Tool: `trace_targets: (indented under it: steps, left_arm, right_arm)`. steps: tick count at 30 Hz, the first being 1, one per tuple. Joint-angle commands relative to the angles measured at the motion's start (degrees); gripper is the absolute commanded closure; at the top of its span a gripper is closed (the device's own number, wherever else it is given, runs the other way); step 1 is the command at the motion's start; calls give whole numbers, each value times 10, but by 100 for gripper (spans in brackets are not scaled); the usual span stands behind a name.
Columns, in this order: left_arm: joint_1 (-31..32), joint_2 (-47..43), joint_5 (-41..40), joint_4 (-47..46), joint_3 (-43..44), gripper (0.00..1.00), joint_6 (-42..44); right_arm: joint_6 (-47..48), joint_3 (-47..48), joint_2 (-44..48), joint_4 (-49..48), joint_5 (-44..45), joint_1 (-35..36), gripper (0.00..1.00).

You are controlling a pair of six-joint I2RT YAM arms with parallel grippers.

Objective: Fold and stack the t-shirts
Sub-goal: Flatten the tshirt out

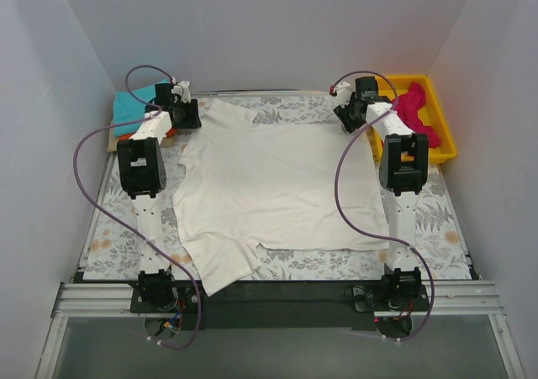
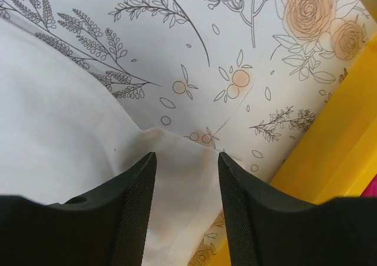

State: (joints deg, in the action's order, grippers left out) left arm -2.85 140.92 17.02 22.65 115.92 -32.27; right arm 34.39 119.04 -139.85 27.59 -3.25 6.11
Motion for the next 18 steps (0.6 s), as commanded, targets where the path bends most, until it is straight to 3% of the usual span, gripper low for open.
trace_targets:
  steps: [1,18]
  left_arm:
    - [3,-62,39,-2,-8,55,-27]
    - [9,-79,30,-30,-46,55,-34]
  right_arm:
    - [-13,24,16,33,-20,2,55]
    - [-81,60,-40,13,28,-13,52]
